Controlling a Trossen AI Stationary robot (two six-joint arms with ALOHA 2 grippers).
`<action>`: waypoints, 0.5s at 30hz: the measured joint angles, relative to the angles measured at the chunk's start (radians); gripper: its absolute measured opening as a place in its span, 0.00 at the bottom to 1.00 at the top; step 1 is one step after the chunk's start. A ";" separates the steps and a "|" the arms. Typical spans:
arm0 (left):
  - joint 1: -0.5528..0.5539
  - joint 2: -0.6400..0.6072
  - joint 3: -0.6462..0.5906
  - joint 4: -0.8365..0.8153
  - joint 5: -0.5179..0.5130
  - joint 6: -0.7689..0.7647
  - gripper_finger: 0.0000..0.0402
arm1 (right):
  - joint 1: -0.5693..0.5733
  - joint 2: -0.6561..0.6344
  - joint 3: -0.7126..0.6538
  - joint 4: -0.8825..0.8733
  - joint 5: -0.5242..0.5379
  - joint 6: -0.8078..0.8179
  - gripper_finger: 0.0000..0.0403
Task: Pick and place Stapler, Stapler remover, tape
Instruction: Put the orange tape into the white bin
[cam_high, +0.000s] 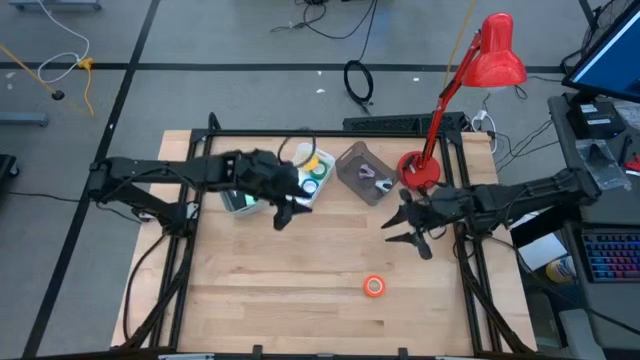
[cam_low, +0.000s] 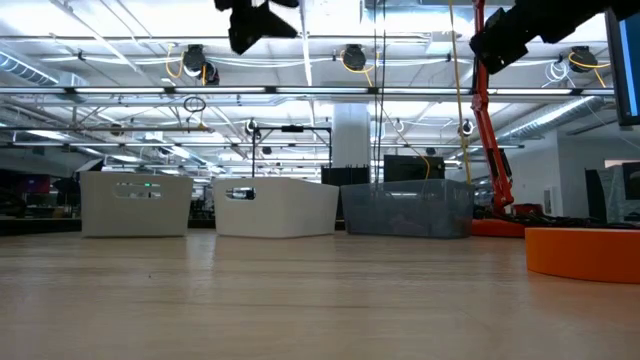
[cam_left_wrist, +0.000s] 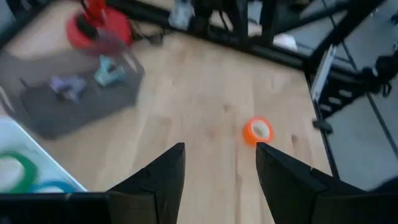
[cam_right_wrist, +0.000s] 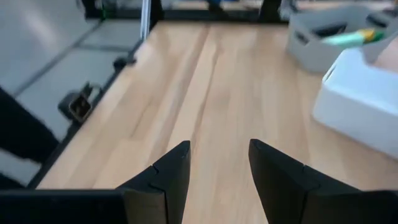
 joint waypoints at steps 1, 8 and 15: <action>-0.008 -0.005 -0.023 0.006 0.003 -0.009 0.49 | 0.016 0.021 0.016 -0.023 0.004 0.000 0.39; -0.044 -0.090 -0.230 0.251 -0.003 -0.060 0.49 | 0.130 0.187 0.104 -0.150 0.002 0.060 0.39; -0.044 -0.307 -0.456 0.292 -0.006 -0.112 0.49 | 0.198 0.363 0.191 -0.212 0.001 0.131 0.38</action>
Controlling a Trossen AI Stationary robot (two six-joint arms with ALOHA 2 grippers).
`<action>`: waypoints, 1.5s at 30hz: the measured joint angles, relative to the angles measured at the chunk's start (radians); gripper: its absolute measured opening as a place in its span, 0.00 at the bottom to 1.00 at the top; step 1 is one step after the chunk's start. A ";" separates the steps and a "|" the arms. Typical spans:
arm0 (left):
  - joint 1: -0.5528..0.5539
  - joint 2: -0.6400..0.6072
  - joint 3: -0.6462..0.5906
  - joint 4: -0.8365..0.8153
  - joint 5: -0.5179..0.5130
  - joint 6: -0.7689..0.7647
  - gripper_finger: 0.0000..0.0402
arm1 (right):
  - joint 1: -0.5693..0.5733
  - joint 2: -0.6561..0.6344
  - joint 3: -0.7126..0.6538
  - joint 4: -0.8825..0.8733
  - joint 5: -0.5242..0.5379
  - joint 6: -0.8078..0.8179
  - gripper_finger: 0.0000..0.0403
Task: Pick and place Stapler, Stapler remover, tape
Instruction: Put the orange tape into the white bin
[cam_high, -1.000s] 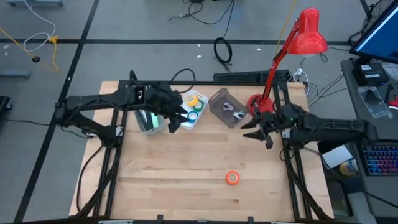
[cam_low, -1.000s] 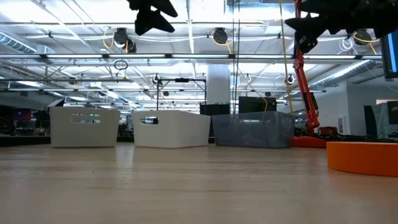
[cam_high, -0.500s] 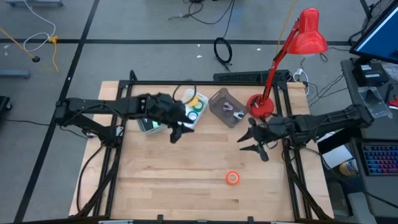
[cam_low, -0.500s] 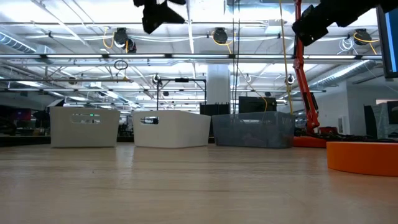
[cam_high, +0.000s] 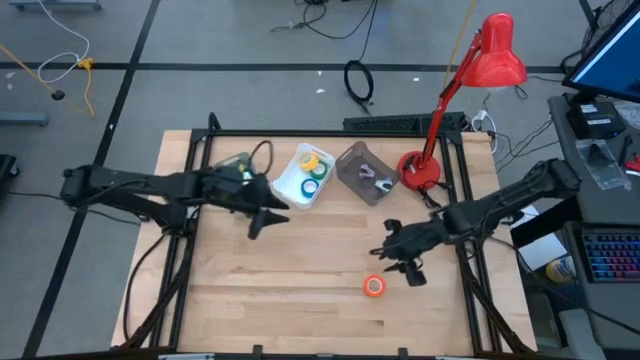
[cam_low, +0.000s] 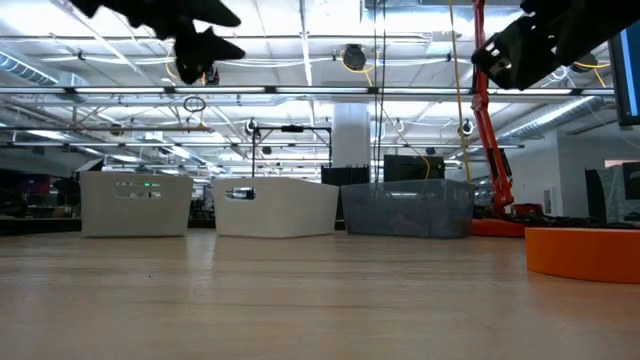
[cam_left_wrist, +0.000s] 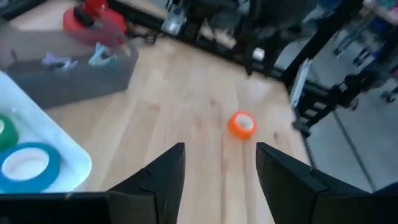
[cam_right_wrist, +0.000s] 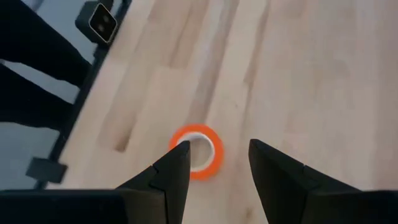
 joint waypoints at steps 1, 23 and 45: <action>-0.004 -0.028 -0.018 0.013 0.000 -0.003 0.49 | 0.005 0.019 0.005 0.006 -0.003 0.016 0.39; -0.169 -0.608 -0.123 -0.460 -0.183 0.010 0.49 | 0.048 0.483 0.245 -0.183 -0.023 0.332 0.38; -0.225 -0.658 -0.123 -0.576 -0.209 0.008 0.49 | 0.048 0.603 0.244 -0.233 -0.027 0.486 0.32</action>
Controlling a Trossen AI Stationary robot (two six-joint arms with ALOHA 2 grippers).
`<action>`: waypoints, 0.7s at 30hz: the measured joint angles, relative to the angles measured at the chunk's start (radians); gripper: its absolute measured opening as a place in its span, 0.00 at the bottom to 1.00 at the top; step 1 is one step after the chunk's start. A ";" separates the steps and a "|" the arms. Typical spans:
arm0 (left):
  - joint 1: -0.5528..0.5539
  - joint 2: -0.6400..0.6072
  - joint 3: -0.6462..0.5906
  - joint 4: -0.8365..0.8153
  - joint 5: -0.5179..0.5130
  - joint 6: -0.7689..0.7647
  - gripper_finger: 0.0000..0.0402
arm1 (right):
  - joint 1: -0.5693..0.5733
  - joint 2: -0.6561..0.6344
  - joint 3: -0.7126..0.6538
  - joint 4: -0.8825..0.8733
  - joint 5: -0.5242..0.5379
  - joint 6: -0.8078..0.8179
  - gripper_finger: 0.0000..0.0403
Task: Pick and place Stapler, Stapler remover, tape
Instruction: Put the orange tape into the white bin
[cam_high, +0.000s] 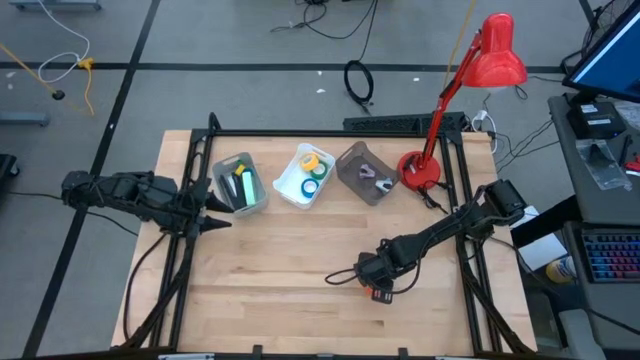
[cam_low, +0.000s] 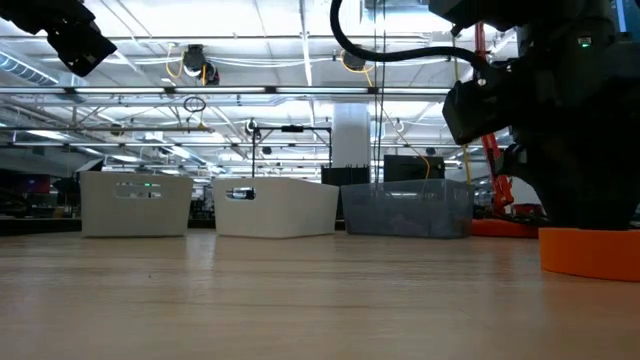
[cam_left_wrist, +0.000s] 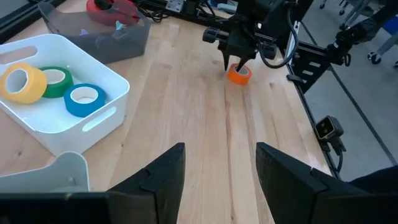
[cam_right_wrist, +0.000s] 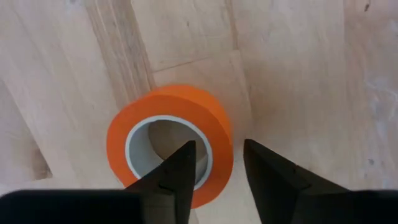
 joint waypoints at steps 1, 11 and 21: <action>0.000 0.000 0.000 0.000 0.000 0.000 0.49 | 0.000 0.000 0.000 -0.001 0.000 0.000 0.30; 0.000 0.000 0.000 0.002 0.000 -0.061 0.49 | -0.014 -0.006 -0.001 0.026 -0.076 0.048 0.08; 0.001 0.021 0.001 0.181 -0.017 -0.137 0.49 | -0.071 -0.144 -0.001 0.239 0.111 0.068 0.08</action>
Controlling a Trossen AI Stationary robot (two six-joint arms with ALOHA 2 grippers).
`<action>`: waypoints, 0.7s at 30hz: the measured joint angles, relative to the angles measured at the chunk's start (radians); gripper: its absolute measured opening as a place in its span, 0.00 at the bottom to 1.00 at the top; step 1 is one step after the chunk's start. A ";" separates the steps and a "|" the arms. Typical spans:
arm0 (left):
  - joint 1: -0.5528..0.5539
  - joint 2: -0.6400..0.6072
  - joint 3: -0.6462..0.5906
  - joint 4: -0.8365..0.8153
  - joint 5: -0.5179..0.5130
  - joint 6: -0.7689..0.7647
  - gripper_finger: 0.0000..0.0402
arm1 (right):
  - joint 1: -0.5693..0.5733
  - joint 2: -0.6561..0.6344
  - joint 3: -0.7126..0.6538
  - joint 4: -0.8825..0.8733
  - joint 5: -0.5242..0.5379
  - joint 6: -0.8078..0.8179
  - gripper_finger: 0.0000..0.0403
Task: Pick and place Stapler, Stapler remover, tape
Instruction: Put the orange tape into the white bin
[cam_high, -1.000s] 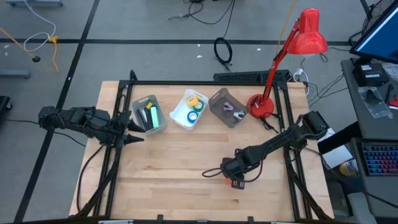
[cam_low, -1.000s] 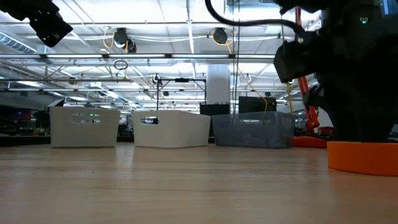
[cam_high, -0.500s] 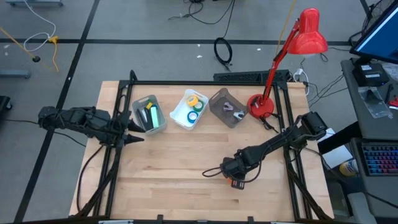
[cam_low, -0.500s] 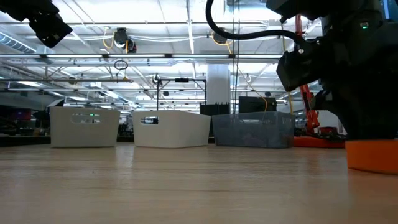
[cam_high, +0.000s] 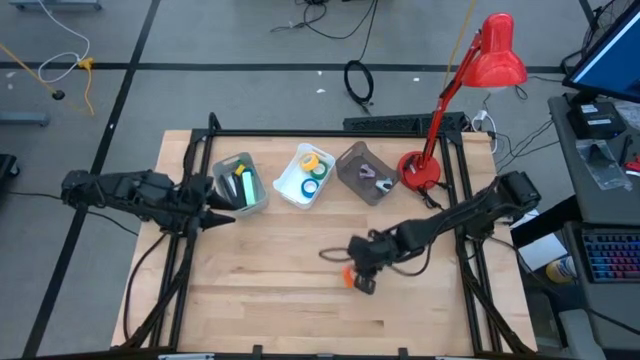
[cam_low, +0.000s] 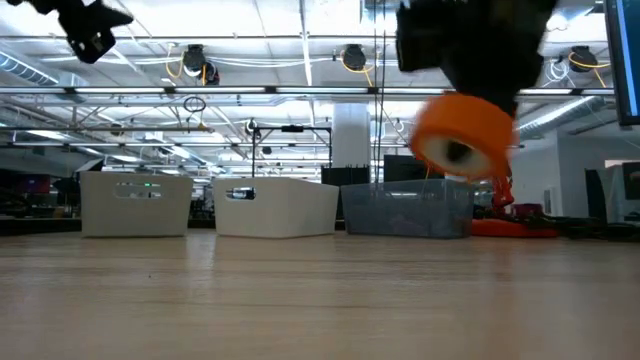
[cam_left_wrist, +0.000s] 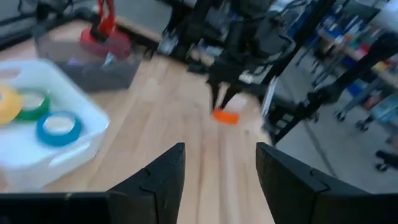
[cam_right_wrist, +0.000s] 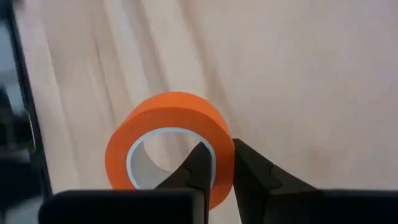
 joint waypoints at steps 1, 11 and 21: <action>0.000 0.008 0.001 0.033 0.000 -0.002 0.49 | -0.009 -0.020 0.000 0.020 0.037 -0.007 0.08; 0.000 0.153 0.001 0.255 0.000 -0.010 0.49 | -0.128 -0.159 0.000 0.377 0.283 -0.287 0.08; 0.000 0.416 0.000 0.512 0.001 -0.025 0.49 | -0.241 -0.172 0.000 0.606 0.281 -0.508 0.08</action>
